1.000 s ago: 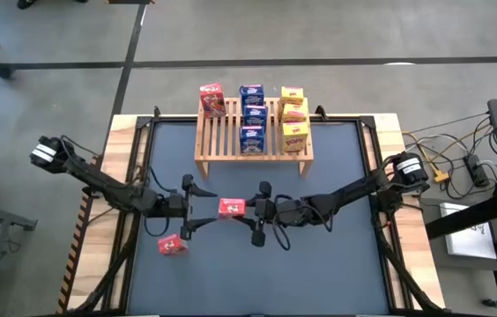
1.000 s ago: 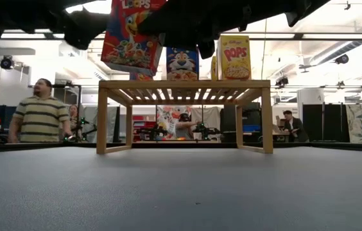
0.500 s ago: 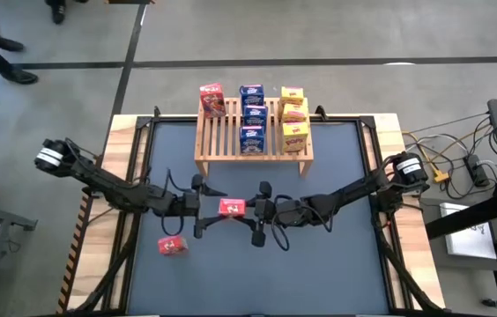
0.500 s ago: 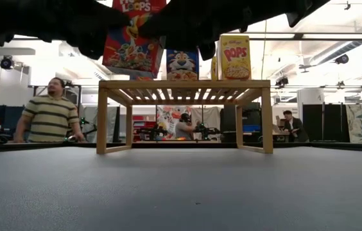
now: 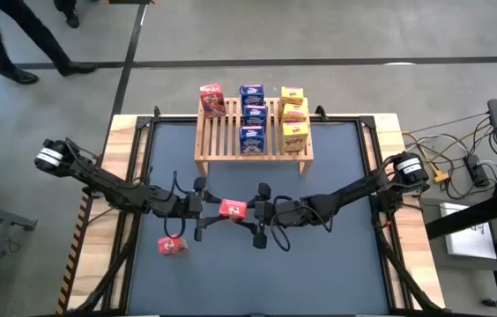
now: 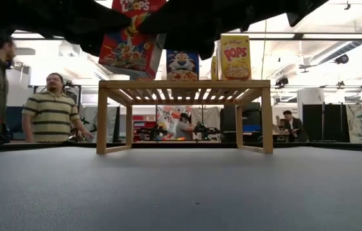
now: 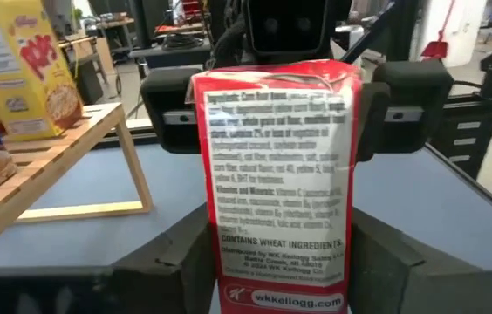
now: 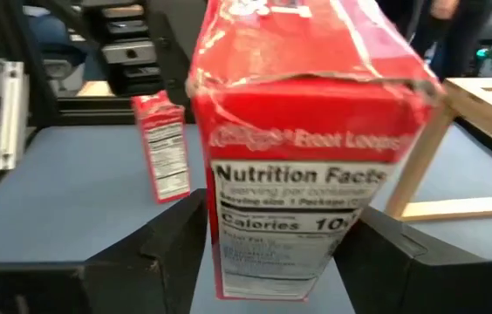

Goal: Stack cereal on shelf
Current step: Put the right red cereal box on the shelf aligned with the other red cereal box

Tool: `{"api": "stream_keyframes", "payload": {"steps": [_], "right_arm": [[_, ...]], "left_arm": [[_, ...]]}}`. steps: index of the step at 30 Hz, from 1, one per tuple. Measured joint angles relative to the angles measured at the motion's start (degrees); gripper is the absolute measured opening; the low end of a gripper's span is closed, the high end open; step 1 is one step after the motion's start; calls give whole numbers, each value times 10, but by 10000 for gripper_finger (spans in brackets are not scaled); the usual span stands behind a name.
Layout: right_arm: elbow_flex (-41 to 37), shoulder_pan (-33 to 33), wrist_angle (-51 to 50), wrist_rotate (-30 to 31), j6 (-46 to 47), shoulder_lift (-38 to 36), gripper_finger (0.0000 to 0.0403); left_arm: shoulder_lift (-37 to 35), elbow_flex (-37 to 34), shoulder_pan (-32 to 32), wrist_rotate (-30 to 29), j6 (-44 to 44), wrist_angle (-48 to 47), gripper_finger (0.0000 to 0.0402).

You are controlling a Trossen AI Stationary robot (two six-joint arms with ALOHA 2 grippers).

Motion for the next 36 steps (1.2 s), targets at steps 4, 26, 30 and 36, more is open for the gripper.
{"api": "stream_keyframes", "payload": {"steps": [4, 26, 30, 36], "right_arm": [[0, 4, -30, -11, 0, -20, 234], [-151, 116, 54, -17, -37, -122, 249], [-166, 115, 61, -17, -37, -121, 250], [-173, 115, 84, -17, -62, -121, 248]], "left_arm": [[-12, -1, 0, 2, 7, -1, 162], [-310, 5, 428, 342, 28, -205, 162], [-279, 5, 565, 472, -9, -181, 162], [-197, 5, 666, 560, -23, -113, 162]]}}
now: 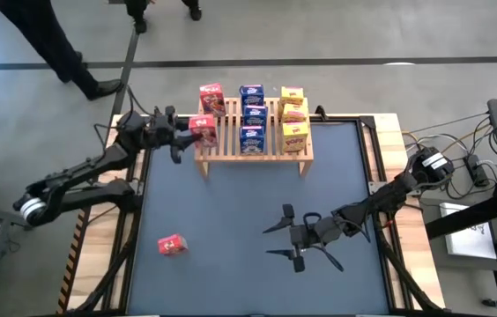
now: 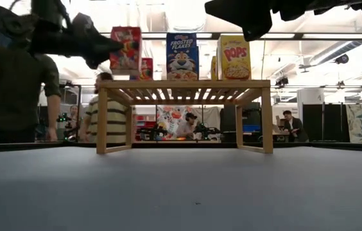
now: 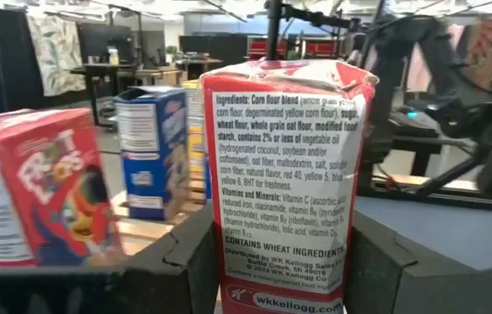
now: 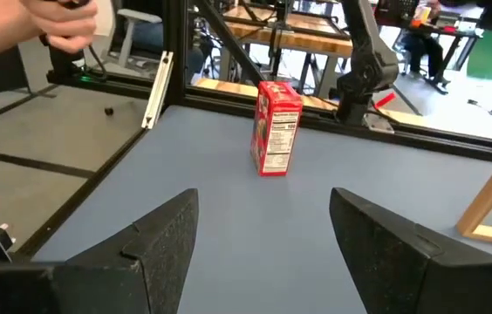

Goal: Stack cereal on shelf
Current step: Put the right red cereal box on the shelf aligned with the other red cereal box

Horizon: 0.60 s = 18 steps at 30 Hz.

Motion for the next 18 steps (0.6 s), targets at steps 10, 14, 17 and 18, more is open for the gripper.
{"api": "stream_keyframes", "payload": {"steps": [10, 14, 17, 18], "right_arm": [[-5, 0, -3, 0, 2, 0, 240], [-8, 0, -3, 0, 7, 0, 238], [-10, 0, -3, 0, 7, 0, 235], [-10, 0, -3, 0, 7, 0, 235]], "left_arm": [[163, 0, 12, 18, 3, 167, 162], [214, 10, 21, 22, 0, 209, 161], [246, 36, 29, 47, -5, 210, 157], [256, 46, 31, 56, -7, 208, 156]]}}
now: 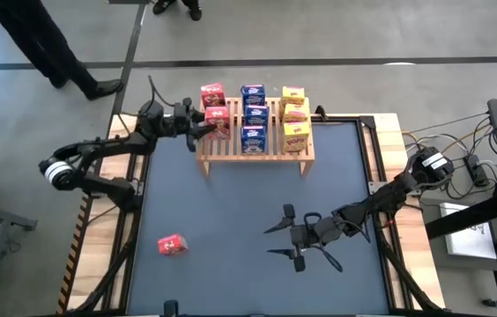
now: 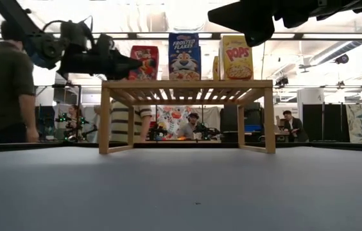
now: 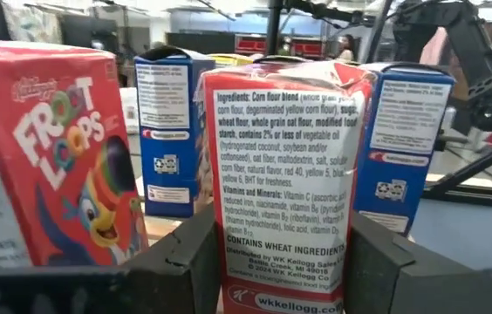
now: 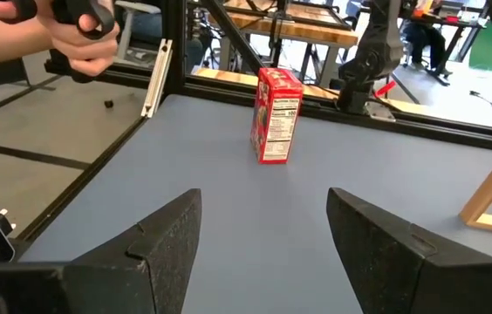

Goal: Stack cereal on shelf
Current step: Put the right red cereal box on the shelf aligned with the other red cereal box

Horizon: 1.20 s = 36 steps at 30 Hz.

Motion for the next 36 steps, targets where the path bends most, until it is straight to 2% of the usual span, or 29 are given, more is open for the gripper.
{"api": "stream_keyframes", "payload": {"steps": [8, 21, 36], "right_arm": [[-2, 0, -2, 0, 3, 0, 235], [-9, 0, -19, 0, 22, 0, 233], [-9, -1, -14, 1, 25, 0, 232]], "left_arm": [[43, 60, 13, 34, -18, -33, 153], [13, 21, 27, 33, 26, -35, 154], [-6, 17, 28, 28, 21, -71, 228]]}}
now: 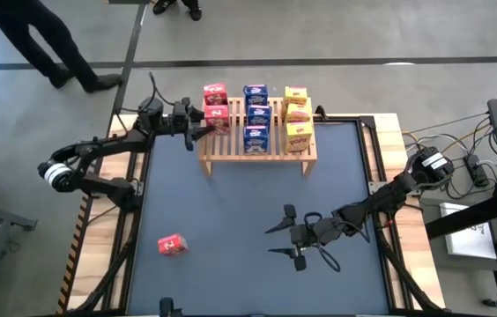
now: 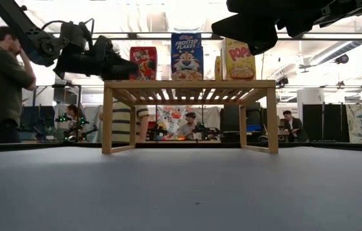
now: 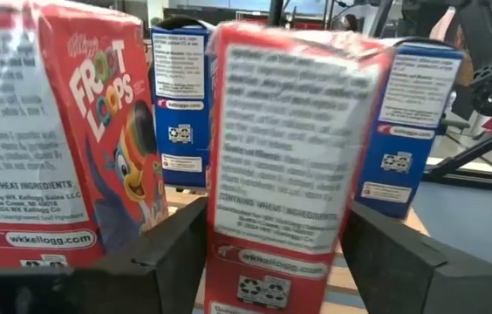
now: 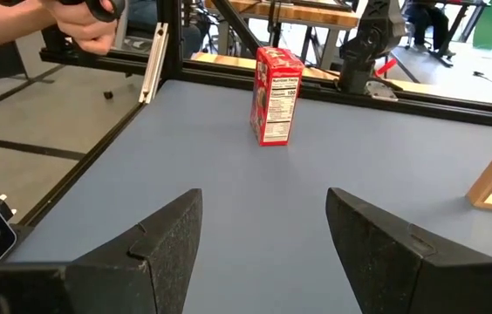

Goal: Stack cereal on shelf
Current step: Put the right red cereal box on the shelf aligned with the other red cereal box, then put the red cereal box on the shelf aligned with the other red cereal box

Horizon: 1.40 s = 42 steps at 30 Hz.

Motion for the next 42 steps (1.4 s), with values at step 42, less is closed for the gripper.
{"api": "stream_keyframes", "payload": {"steps": [42], "right_arm": [[0, -23, 17, 30, -30, 0, 228]], "left_arm": [[-531, 38, -278, -245, -35, -699, 245]]}}
